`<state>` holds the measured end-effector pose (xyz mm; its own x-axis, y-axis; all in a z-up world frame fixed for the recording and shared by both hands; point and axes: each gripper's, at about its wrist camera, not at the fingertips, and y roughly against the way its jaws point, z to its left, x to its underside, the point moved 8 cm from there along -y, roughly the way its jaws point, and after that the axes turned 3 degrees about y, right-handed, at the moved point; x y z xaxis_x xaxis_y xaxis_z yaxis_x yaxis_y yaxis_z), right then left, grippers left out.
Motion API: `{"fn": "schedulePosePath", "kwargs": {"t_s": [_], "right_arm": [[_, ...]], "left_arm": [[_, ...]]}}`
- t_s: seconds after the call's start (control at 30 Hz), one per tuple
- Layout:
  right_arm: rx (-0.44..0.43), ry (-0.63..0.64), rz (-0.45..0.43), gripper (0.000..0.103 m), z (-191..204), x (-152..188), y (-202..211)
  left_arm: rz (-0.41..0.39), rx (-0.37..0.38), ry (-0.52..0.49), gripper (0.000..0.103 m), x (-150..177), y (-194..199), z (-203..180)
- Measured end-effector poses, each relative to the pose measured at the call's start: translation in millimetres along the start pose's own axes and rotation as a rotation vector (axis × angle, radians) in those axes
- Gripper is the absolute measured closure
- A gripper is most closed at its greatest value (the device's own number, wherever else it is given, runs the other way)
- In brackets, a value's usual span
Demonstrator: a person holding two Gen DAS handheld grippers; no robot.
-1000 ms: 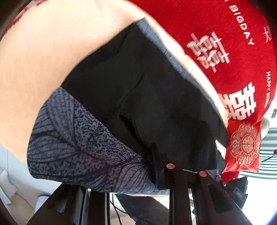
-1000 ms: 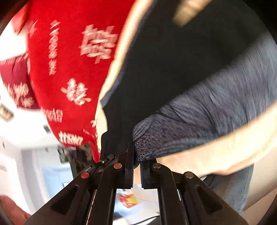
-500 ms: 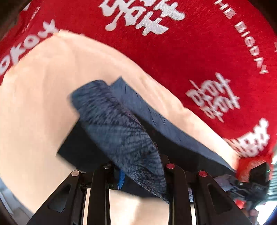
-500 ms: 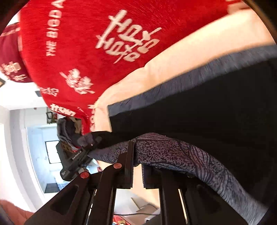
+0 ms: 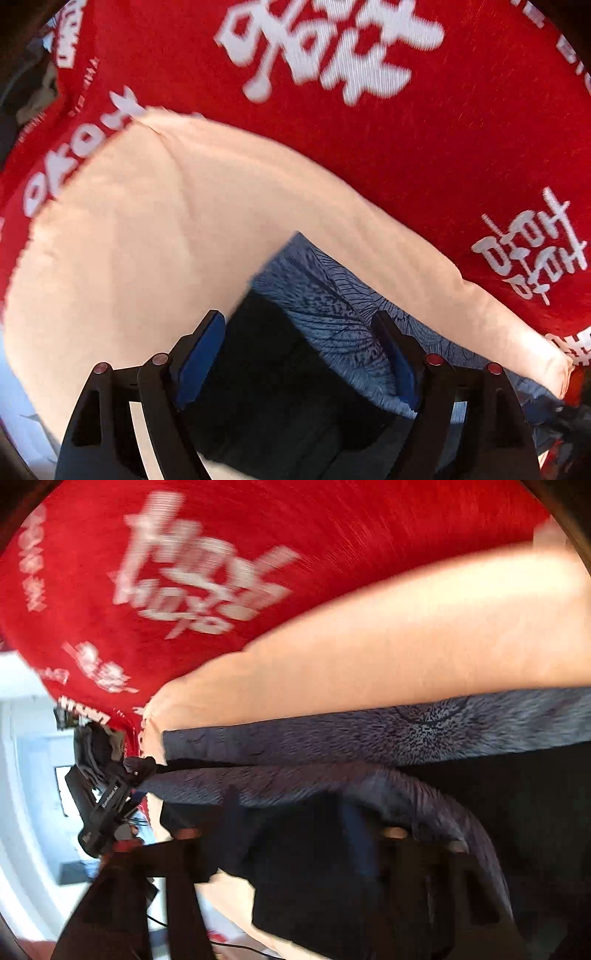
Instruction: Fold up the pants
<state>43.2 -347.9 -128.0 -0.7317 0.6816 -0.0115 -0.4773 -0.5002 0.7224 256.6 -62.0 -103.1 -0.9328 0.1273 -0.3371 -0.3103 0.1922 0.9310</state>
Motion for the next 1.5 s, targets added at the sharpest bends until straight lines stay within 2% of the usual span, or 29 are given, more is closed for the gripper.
{"fn": "schedulePosePath", "kwargs": {"t_s": [0.07, 0.1, 0.13, 0.17, 0.27, 0.37, 0.4, 0.5, 0.53, 0.63, 0.7, 0.77, 0.9, 1.07, 1.2, 1.3, 1.4, 1.5], "right_arm": [[-0.021, 0.042, -0.02, 0.039, 17, 7, 11], [-0.028, 0.064, -0.016, 0.047, 28, 13, 11], [-0.019, 0.096, 0.002, 0.06, 37, 19, 5], [-0.004, 0.123, 0.022, 0.063, 40, 21, 0], [0.095, 0.227, 0.092, 0.064, 43, 21, -39], [0.184, 0.282, 0.097, 0.064, 39, 5, -68], [0.201, 0.292, 0.085, 0.067, 30, -1, -69], [0.208, 0.278, 0.015, 0.068, 25, -24, -64], [0.229, 0.261, 0.003, 0.067, 21, -29, -61], [0.215, 0.204, -0.027, 0.063, 10, -31, -41], [0.198, 0.184, -0.034, 0.056, 4, -25, -24], [0.167, 0.16, -0.033, 0.048, -5, -11, -4], [0.122, 0.087, -0.026, 0.048, -25, 29, 32], [0.103, -0.006, -0.036, 0.048, -54, 81, 66], [0.124, -0.08, -0.066, 0.048, -77, 120, 92], [0.155, -0.153, -0.09, 0.047, -98, 155, 111], [0.195, -0.225, -0.131, 0.047, -123, 195, 135], [0.233, -0.313, -0.197, 0.047, -148, 242, 159]], "left_arm": [[-0.014, -0.012, -0.021, 0.021, 3, 14, 4], [-0.013, -0.012, -0.051, 0.021, 7, 18, 1], [-0.006, -0.007, -0.077, 0.021, 10, 20, -3], [0.01, 0.008, -0.113, 0.021, 16, 16, -14], [0.065, 0.041, -0.213, 0.021, 39, -9, -45], [0.073, 0.015, -0.247, 0.021, 45, -38, -71], [0.059, -0.015, -0.25, 0.021, 41, -51, -74], [0.021, -0.077, -0.268, 0.021, 29, -69, -78], [0.017, -0.093, -0.273, 0.021, 26, -70, -78], [0.037, -0.118, -0.26, 0.021, 21, -66, -75], [0.05, -0.104, -0.246, 0.021, 24, -52, -73], [0.064, -0.09, -0.274, 0.021, 35, -35, -76], [0.137, -0.044, -0.329, 0.021, 84, -6, -87], [0.232, 0.018, -0.384, 0.021, 146, 14, -114], [0.29, 0.072, -0.456, 0.021, 190, 24, -145], [0.291, 0.101, -0.534, 0.021, 218, 38, -174], [0.279, 0.168, -0.609, 0.021, 240, 47, -204], [0.325, 0.242, -0.637, 0.021, 267, 50, -230]]}}
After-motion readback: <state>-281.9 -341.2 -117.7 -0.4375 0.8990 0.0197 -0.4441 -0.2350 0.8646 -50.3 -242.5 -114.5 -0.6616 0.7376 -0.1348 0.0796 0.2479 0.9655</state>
